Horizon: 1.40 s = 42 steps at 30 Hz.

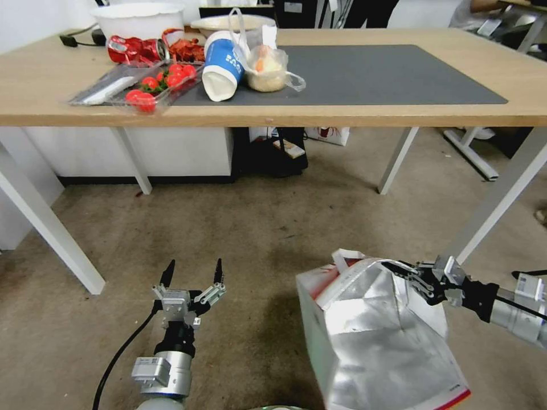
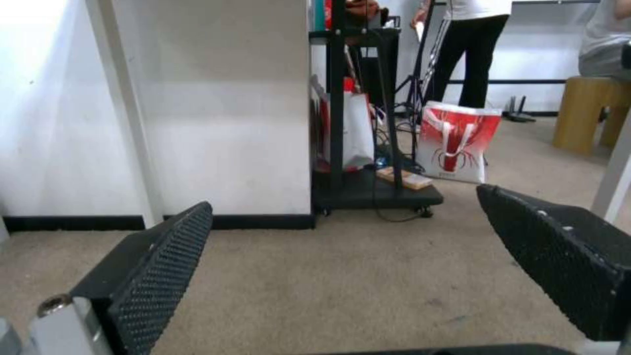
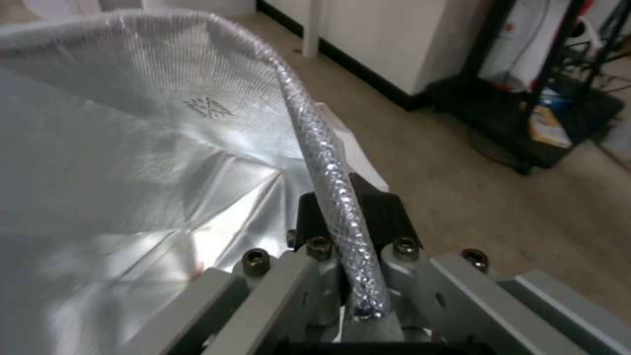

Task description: Pick up the food delivery bag from the floor and place it on the table.

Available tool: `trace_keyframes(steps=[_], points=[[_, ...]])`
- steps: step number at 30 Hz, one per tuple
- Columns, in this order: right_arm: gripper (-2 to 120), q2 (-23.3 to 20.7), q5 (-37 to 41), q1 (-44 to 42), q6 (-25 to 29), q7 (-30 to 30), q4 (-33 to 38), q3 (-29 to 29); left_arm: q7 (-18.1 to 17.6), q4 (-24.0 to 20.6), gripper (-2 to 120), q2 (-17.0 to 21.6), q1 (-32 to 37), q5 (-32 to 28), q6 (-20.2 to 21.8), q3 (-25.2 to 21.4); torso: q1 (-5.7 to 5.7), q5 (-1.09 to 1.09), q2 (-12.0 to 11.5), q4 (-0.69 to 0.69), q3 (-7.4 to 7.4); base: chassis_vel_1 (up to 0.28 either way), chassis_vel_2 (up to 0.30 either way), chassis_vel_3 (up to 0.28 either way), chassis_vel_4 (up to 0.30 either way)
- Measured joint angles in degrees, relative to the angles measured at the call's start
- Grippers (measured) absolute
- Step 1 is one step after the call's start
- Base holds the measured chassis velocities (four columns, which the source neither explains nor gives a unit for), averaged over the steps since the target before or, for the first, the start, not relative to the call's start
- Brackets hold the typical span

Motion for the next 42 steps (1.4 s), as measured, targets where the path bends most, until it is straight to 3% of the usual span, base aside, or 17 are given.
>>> trace_keyframes(steps=[5, 7, 15, 29, 42], points=[[0, -2.5, 8.1, -1.1, -3.8, 3.4, 2.6, 0.7, 0.0, 0.0, 100, -0.1, 0.1, 0.0, 0.0, -0.1, 0.00, 0.00, 0.0, -0.01, 0.00, 0.000, 0.000, 0.000, 0.000], [0, -4.3, 15.2, -2.2, -7.0, 8.3, 5.2, 1.2, 0.1, -0.3, 100, -0.2, 0.1, 0.0, 0.0, -0.2, 0.00, 0.00, 0.0, -0.01, 0.00, 0.000, 0.000, 0.000, 0.000], [0, -6.9, 27.1, -2.1, -14.1, 19.0, 10.3, -0.4, -0.1, -0.9, 100, -0.6, 0.6, -0.3, 0.2, -0.9, 0.00, 0.00, 0.0, 0.00, 0.00, 0.000, 0.000, 0.000, 0.000], [0, -8.8, 37.5, -1.9, -18.6, 24.5, 14.4, -2.1, -1.2, -2.1, 100, -0.9, 0.7, -2.2, 1.4, -1.5, 0.00, 0.01, 0.0, -0.01, 0.00, 0.000, 0.000, 0.000, 0.000], [0, -9.2, 38.1, -1.8, -19.1, 25.0, 15.8, -2.0, -3.2, -2.6, 100, -0.8, 0.4, -2.9, 1.5, -1.3, 0.00, 0.00, 0.0, 0.00, 0.00, 0.000, 0.000, 0.000, 0.000]])
